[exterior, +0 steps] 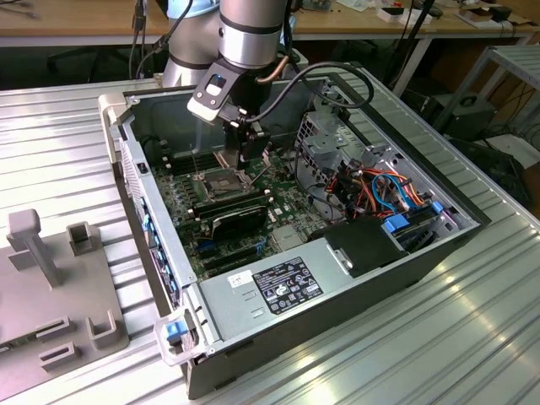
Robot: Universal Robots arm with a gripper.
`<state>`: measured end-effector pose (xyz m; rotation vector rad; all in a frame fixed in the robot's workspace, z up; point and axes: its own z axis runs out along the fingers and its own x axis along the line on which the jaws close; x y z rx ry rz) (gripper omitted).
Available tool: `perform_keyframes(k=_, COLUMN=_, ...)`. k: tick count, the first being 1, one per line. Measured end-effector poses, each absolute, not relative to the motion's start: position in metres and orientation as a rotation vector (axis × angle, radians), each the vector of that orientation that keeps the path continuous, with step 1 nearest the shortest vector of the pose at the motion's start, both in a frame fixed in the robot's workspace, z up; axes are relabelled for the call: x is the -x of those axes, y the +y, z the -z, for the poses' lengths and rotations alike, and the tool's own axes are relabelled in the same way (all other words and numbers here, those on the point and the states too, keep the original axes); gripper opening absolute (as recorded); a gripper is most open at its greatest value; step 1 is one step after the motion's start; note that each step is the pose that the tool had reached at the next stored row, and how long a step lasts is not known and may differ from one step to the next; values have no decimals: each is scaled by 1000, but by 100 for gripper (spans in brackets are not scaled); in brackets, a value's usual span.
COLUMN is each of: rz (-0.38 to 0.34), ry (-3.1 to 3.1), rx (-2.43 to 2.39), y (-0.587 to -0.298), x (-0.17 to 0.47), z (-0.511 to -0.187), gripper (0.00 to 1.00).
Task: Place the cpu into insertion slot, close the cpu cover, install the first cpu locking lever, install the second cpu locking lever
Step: 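Place the cpu into insertion slot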
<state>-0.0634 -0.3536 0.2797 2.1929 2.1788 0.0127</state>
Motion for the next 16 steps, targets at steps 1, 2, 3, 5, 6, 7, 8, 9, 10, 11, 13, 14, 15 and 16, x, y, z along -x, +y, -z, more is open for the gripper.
perform_keyframes(k=1, rz=-13, ry=2179, rx=-2193, y=-353, x=63, z=-279, gripper=54)
perform_keyframes(k=2, rz=-13, ry=2178, rx=-2193, y=-352, x=62, z=-277, gripper=54)
perform_keyframes(k=3, rz=-12, ry=2179, rx=-2193, y=-351, x=62, z=-275, gripper=54)
perform_keyframes(k=5, rz=-13, ry=2178, rx=-2193, y=-347, x=60, z=-270, gripper=54)
perform_keyframes(k=6, rz=-13, ry=2179, rx=-2193, y=-345, x=60, z=-267, gripper=54)
perform_keyframes(k=7, rz=-13, ry=2178, rx=-2193, y=-344, x=60, z=-265, gripper=54)
perform_keyframes(k=8, rz=-13, ry=2179, rx=-2193, y=-343, x=60, z=-263, gripper=54)
perform_keyframes(k=9, rz=-13, ry=2179, rx=-2193, y=-343, x=60, z=-261, gripper=54)
perform_keyframes(k=10, rz=-13, ry=2179, rx=-2193, y=-342, x=60, z=-259, gripper=54)
perform_keyframes(k=11, rz=-13, ry=2179, rx=-2193, y=-342, x=60, z=-257, gripper=54)
perform_keyframes(k=13, rz=-13, ry=2180, rx=-2192, y=-342, x=60, z=-253, gripper=54)
perform_keyframes(k=14, rz=-13, ry=2181, rx=-2191, y=-342, x=60, z=-251, gripper=54)
perform_keyframes(k=15, rz=-13, ry=2184, rx=-2188, y=-342, x=60, z=-249, gripper=54)
perform_keyframes(k=16, rz=-13, ry=2186, rx=-2185, y=-342, x=60, z=-248, gripper=54)
